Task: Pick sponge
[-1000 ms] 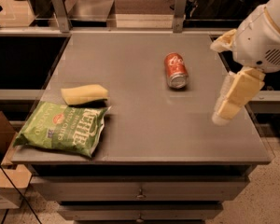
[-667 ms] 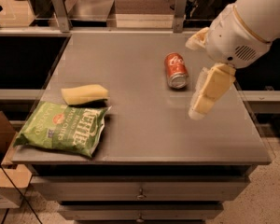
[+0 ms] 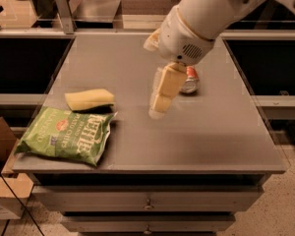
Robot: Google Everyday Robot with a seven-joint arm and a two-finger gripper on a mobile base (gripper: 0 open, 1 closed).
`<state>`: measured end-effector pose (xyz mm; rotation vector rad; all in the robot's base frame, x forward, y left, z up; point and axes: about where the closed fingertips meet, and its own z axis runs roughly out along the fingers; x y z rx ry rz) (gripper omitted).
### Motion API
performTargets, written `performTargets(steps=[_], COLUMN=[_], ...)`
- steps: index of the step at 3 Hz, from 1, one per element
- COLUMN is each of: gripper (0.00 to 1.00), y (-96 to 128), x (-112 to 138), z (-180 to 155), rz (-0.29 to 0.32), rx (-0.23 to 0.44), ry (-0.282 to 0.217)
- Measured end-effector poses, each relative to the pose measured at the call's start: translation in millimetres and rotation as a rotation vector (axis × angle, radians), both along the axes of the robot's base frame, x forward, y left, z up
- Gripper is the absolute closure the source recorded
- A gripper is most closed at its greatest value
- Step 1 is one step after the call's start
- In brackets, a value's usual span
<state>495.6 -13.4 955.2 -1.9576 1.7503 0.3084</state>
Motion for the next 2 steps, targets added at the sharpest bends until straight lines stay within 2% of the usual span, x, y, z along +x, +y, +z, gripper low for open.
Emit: performTargets(steps=[1,2], gripper=[0.0,0.0], y=[46,85], x=[10,22], z=[-9,-23], rz=[0.051,0.068], rx=[-0.007,-0.01], ry=[-0.024,-0.068])
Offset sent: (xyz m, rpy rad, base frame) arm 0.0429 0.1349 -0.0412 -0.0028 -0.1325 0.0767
